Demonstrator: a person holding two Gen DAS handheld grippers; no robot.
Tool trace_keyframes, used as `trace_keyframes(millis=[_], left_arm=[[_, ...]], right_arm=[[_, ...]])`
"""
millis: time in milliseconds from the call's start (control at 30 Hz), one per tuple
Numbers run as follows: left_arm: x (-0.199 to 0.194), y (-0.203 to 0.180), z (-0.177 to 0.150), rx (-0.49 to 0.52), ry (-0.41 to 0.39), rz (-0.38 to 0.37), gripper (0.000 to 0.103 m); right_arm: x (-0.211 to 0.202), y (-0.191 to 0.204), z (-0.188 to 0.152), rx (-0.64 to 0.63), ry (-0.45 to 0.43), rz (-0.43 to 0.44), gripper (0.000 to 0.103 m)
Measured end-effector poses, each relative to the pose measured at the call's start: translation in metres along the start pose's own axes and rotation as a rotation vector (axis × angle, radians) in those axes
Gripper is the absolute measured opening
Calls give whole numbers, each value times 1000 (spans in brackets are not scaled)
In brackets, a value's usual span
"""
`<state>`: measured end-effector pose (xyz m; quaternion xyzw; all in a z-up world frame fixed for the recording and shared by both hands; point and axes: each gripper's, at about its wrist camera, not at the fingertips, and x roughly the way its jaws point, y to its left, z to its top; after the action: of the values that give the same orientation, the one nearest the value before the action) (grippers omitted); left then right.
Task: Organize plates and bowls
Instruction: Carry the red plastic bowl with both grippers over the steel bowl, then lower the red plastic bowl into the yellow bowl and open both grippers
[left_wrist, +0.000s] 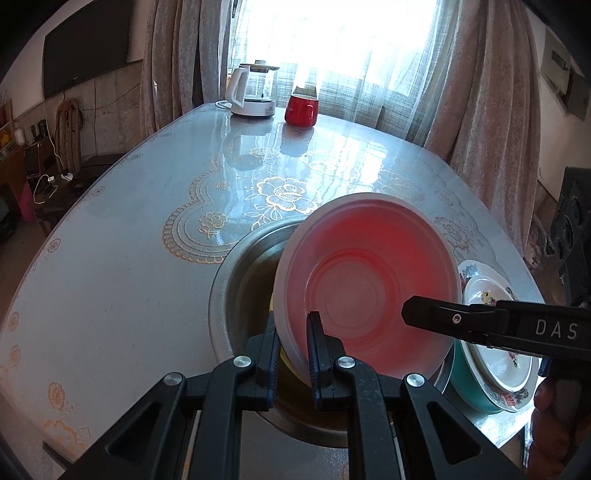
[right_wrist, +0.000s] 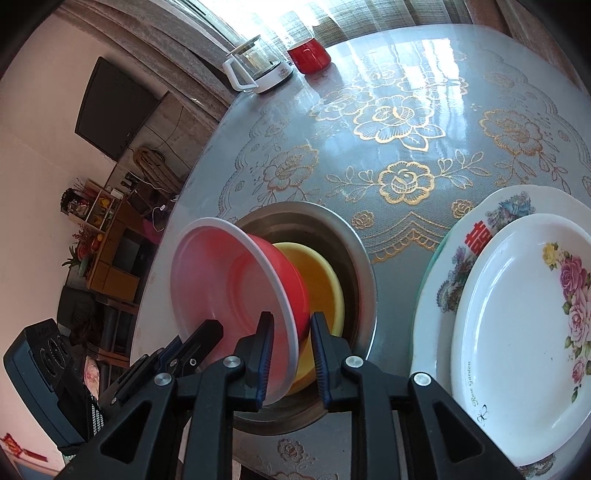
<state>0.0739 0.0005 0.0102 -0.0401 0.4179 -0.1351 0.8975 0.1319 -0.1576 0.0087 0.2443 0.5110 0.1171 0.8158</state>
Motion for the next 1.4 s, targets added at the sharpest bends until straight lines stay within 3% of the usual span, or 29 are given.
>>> trace_keyframes(millis=[1400], left_arm=[[0,-1,-4,29,-8,51,16]], right_arm=[[-4,-10,-4,57,35,30,26]])
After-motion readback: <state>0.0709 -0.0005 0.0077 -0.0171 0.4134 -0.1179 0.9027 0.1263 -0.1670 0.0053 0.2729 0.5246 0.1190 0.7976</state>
